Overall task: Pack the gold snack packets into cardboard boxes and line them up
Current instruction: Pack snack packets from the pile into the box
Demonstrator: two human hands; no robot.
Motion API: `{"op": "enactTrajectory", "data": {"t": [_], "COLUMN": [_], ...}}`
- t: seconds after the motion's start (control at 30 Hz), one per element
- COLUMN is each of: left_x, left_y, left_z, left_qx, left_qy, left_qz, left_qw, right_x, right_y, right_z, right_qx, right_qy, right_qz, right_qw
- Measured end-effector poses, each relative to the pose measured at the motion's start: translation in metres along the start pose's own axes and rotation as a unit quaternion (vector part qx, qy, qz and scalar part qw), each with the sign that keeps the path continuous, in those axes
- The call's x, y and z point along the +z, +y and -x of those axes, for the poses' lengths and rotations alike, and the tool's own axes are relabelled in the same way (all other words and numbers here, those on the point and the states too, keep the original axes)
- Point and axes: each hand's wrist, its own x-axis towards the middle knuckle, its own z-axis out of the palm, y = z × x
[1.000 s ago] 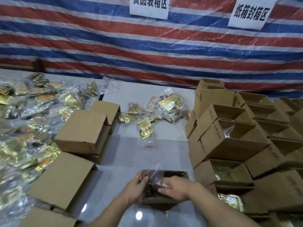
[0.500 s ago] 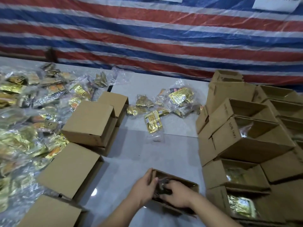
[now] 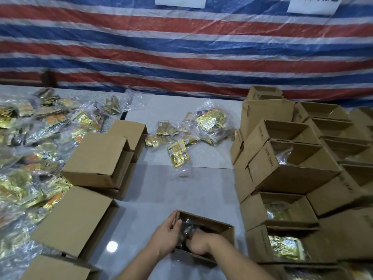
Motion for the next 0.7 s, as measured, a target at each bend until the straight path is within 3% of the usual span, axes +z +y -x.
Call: {"op": "enactTrajectory", "data": {"t": [0.1, 0.17, 0.27, 0.33, 0.43, 0.53, 0.7], "left_x": [0.001, 0.002, 0.001, 0.002, 0.004, 0.004, -0.01], "left_y": [0.006, 0.012, 0.02, 0.02, 0.013, 0.006, 0.023], "left_z": [0.003, 0.003, 0.004, 0.004, 0.004, 0.004, 0.016], "left_qx": [0.009, 0.01, 0.013, 0.017, 0.008, -0.021, 0.006], "left_qy": [0.009, 0.019, 0.018, 0.014, 0.005, 0.012, 0.073], "left_qz": [-0.06, -0.083, -0.117, -0.137, -0.153, -0.157, -0.168], "left_qw": [0.998, 0.996, 0.993, 0.99, 0.988, 0.987, 0.983], "right_x": [-0.005, -0.007, -0.005, -0.003, 0.006, 0.023, -0.004], "right_y": [0.004, 0.013, 0.035, 0.051, 0.065, 0.067, 0.052], "right_z": [0.02, 0.038, 0.068, 0.085, 0.098, 0.09, 0.12], "right_qx": [-0.02, -0.012, 0.023, 0.068, 0.16, 0.149, 0.124], "right_qy": [0.046, 0.155, 0.328, 0.389, 0.338, 0.242, 0.322], "right_qz": [-0.03, -0.009, 0.034, -0.006, -0.083, -0.159, -0.219], "right_qw": [0.998, 0.988, 0.944, 0.919, 0.924, 0.945, 0.913]}}
